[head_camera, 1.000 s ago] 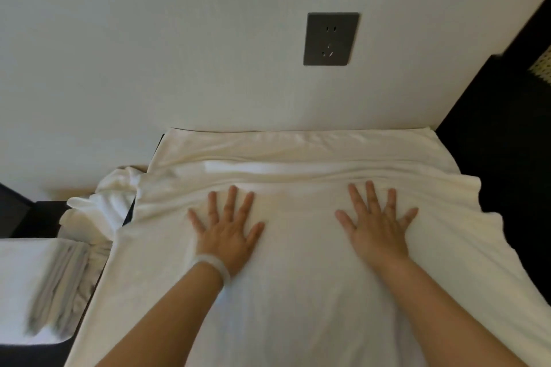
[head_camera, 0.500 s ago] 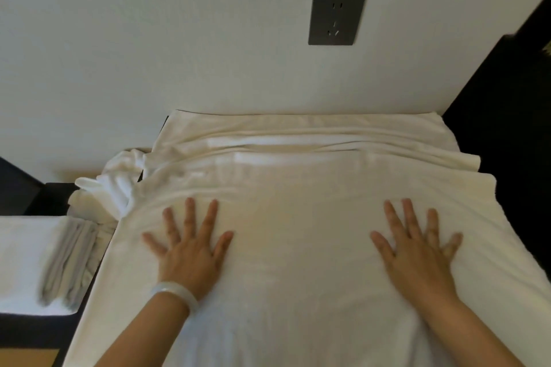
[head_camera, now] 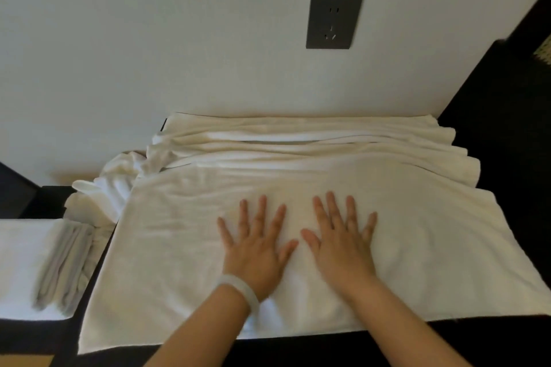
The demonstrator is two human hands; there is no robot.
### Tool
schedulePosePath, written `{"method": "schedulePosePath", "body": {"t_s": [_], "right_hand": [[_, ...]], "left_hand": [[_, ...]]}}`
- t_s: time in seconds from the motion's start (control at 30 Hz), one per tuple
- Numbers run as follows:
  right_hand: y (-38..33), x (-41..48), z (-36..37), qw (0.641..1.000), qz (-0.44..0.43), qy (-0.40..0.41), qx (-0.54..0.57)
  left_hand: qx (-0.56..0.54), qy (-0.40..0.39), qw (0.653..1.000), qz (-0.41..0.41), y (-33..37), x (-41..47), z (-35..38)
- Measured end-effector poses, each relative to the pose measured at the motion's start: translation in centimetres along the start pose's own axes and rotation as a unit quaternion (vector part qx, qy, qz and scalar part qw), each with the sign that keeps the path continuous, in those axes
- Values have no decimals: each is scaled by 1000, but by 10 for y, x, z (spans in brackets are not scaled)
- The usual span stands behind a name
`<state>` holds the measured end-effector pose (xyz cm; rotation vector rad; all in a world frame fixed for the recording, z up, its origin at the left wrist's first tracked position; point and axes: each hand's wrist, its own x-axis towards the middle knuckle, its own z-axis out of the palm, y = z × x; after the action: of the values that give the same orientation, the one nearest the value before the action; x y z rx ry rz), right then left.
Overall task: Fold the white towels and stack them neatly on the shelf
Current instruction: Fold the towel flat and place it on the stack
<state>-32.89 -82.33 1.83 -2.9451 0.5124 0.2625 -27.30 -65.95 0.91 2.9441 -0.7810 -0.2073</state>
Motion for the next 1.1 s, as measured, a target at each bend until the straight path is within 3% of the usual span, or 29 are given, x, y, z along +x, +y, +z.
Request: {"method": "schedulePosePath", "body": {"t_s": [0.07, 0.17, 0.3, 0.37, 0.43, 0.5, 0.77, 0.83, 0.9, 1.0, 1.1], "right_hand": [[19, -14, 5, 999, 30, -20, 8], [85, -37, 2, 989, 150, -1, 2], [143, -67, -22, 942, 324, -75, 45], [145, -69, -30, 942, 325, -82, 30], [135, -64, -31, 963, 267, -29, 11], [129, -60, -24, 977, 214, -1, 9], [177, -90, -18, 954, 295, 34, -27], [149, -86, -21, 969, 243, 38, -10], [98, -75, -18, 995, 81, 43, 44], [12, -56, -7, 985, -152, 53, 67], [-49, -27, -7, 972, -216, 27, 91]], "left_hand": [[18, -18, 1000, 17, -5, -9, 11], [29, -17, 999, 16, -19, -6, 11], [27, -19, 999, 6, -16, -3, 9], [11, 2, 1000, 13, -7, -3, 7], [-4, 6, 999, 40, 13, -5, 1], [21, -39, 996, 72, 32, -8, -1], [36, -20, 997, 70, 16, -12, 10], [37, -28, 997, 63, 14, -18, 7], [39, -50, 996, 57, 12, -27, 6], [22, -46, 998, 44, 1, -39, 6], [17, -22, 1000, -6, -34, -51, -1]]}}
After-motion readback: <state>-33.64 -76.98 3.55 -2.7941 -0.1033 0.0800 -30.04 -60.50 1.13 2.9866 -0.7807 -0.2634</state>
